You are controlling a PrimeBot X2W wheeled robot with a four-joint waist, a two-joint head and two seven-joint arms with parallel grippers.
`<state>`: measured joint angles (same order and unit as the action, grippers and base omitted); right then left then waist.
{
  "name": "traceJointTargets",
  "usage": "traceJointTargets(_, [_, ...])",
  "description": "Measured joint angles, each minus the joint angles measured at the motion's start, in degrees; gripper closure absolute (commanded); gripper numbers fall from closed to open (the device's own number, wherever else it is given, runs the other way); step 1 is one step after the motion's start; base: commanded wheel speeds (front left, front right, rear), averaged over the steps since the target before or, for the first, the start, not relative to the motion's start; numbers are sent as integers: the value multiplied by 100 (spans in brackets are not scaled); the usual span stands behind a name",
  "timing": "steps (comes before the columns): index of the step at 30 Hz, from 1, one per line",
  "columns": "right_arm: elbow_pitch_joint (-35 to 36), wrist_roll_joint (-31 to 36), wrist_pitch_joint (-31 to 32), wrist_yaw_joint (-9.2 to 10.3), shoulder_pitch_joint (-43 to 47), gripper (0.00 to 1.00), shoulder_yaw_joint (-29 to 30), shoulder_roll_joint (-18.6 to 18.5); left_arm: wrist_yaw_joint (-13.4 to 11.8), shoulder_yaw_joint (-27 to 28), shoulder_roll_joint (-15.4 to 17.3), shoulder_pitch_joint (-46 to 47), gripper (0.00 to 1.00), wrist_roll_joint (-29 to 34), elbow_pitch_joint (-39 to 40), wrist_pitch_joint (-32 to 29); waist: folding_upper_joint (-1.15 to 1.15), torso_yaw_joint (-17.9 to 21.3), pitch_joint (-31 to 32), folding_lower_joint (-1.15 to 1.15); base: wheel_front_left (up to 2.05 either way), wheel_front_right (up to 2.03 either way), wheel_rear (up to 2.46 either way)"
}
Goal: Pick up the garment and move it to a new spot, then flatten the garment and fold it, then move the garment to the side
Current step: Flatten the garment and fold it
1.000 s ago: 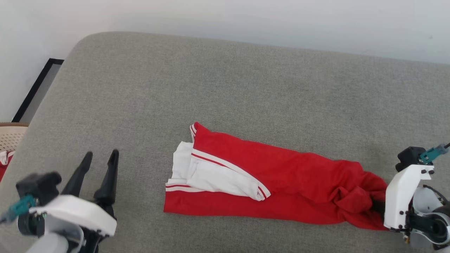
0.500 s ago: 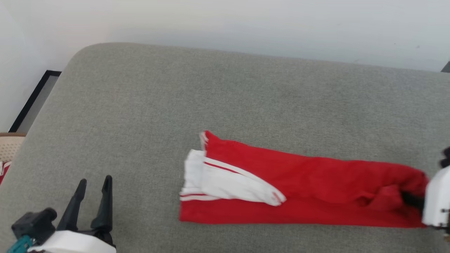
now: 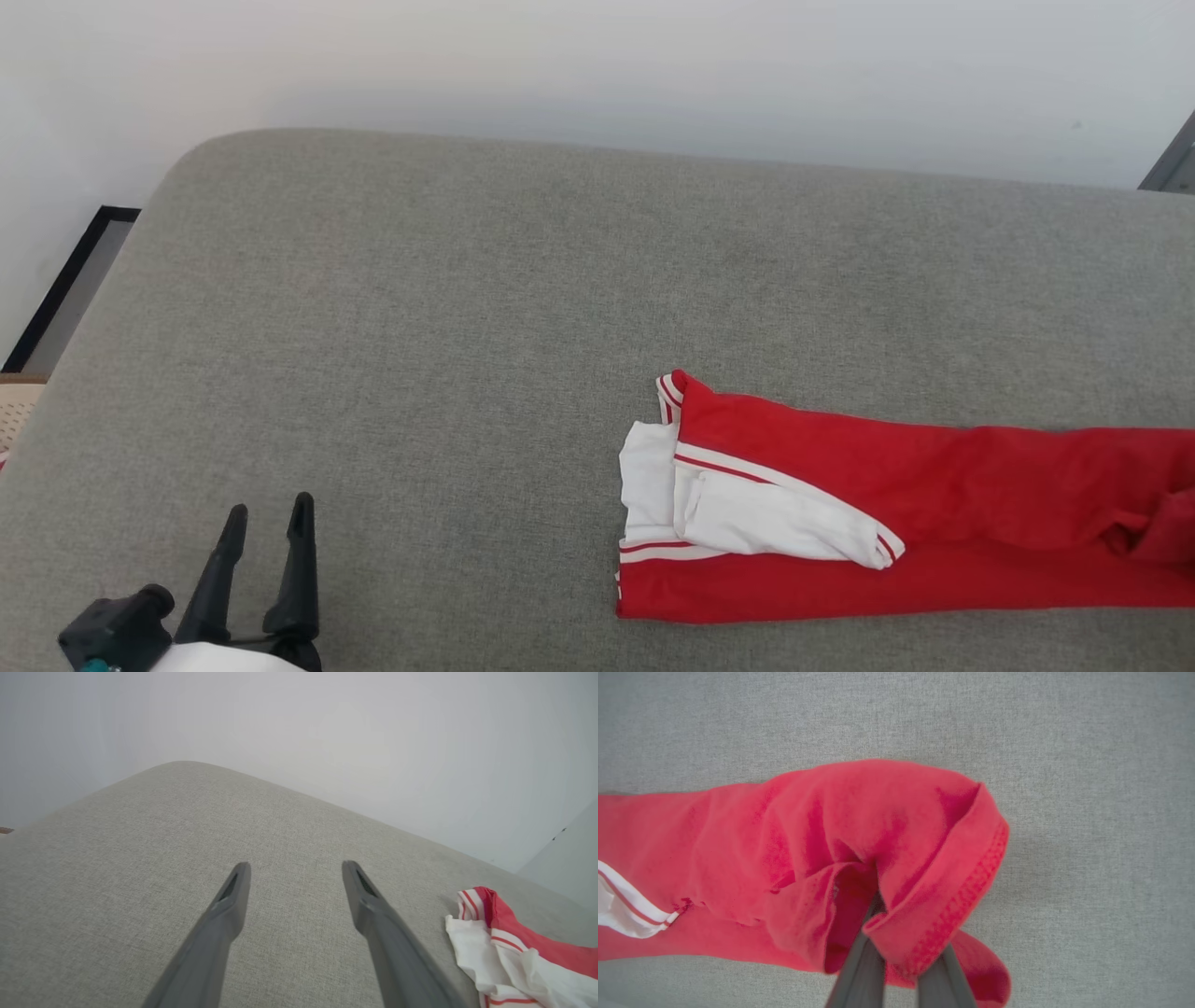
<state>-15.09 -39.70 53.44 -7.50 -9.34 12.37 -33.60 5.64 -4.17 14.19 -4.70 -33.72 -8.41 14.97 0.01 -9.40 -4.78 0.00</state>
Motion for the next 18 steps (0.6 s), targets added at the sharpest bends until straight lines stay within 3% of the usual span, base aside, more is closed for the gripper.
traceJointTargets(9, [958, -281, 334, 1, 179, 100, -318, 256, 143, 215, -343, -61, 0, 371, -85, 0, 0, -46, 164, 0, 0, 0, 0])
traceJointTargets(18, [1667, -318, 481, 1, 160, 100, -1402, 750, 166, 197, -459, -131, 0, 514, -76, 0, 0, -295, 292, 0, 0, 0, 0])
